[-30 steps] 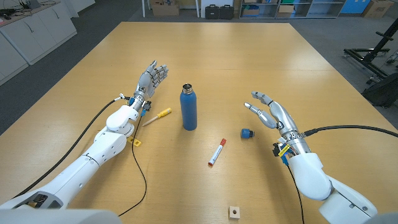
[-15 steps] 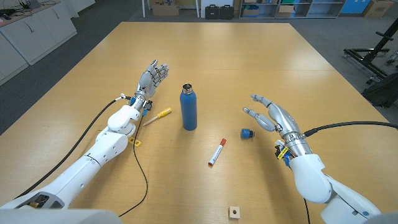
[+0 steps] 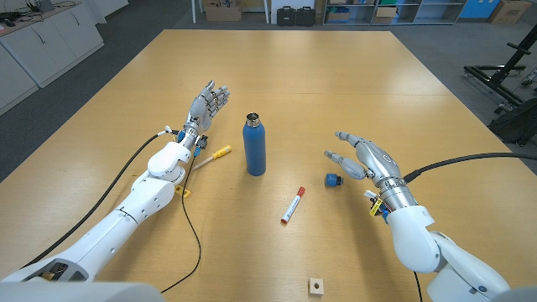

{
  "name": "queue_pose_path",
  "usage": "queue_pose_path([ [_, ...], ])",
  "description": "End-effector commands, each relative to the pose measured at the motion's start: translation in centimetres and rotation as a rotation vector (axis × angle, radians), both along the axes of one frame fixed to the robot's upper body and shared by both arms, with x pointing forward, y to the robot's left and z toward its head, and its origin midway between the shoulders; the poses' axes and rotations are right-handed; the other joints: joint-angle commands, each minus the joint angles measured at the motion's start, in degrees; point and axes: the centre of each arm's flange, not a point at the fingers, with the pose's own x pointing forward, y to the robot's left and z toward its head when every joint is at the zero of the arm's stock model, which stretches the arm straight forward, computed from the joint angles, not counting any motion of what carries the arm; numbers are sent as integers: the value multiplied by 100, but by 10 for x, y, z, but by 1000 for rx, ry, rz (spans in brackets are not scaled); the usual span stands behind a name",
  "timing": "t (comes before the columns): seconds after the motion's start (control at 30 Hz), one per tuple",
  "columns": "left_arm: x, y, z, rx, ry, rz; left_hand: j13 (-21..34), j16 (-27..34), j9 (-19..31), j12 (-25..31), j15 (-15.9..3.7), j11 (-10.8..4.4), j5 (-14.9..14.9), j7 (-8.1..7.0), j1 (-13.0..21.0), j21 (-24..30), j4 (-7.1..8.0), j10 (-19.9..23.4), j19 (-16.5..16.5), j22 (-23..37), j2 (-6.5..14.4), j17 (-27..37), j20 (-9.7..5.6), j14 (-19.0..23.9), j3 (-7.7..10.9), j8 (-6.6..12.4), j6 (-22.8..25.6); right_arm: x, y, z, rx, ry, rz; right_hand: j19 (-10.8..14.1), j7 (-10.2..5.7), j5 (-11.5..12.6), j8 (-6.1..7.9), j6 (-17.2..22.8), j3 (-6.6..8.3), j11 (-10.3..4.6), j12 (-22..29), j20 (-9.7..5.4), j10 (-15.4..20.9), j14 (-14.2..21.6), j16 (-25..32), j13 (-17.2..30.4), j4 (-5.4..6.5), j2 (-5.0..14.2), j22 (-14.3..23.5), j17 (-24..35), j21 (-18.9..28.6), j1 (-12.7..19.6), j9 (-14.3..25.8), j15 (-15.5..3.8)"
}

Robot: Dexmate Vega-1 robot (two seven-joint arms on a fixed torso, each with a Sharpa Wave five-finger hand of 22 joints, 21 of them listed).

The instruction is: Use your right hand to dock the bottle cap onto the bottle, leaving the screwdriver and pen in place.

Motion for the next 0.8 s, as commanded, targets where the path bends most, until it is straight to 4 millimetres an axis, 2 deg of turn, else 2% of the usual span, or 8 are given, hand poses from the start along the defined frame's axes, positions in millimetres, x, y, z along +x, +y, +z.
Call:
queue_pose_path([
  [0.03, 2, -2, 0, 13, 4, -4, 26, -21, 20, 0, -58, -4, -3, -6, 28, -3, -46, 49, 4, 19, 55, 26, -102, 38, 18, 28, 38, -2, 6, 3, -59, 43, -55, -61, 0, 48, -16, 6, 57, -25, -19, -15, 5, 38, -4, 7, 10, 4, 13, -9, -27, 104, 7, -31],
  [0.43, 1, -6, 8, 35, 5, -16, 27, -33, 22, -17, -55, -3, -8, -13, 28, -11, -56, 35, -14, 20, 65, 27, -86, 30, 21, 16, 30, -2, 5, -7, -97, 136, -91, -69, -75, 66, -13, 31, 87, -59, -29, -32, 11, 38, -24, 10, 6, -17, 12, -24, -50, 208, 14, -60],
  [0.63, -2, -8, 12, 36, 2, -15, 27, -38, 23, -20, -48, -6, -10, -16, 27, -13, -60, 40, -18, 20, 67, 27, -68, 25, 21, 11, 26, -5, 0, -15, -104, 160, -123, -59, -126, 77, -54, -66, 102, -129, -40, -14, 3, 66, -25, 12, 6, -35, 12, -33, -58, 268, 20, -112],
  [0.8, -6, -15, 14, 39, -11, -24, 27, -38, 23, -23, -56, -6, -11, -21, 26, -14, -62, 39, -18, 20, 69, 27, -59, 29, 21, 11, 32, -6, -2, -18, -124, 194, -140, -69, -99, 85, -71, -105, 112, -157, -67, -3, -49, 13, -57, 12, 3, -60, 10, -40, -73, 315, 24, -128],
])
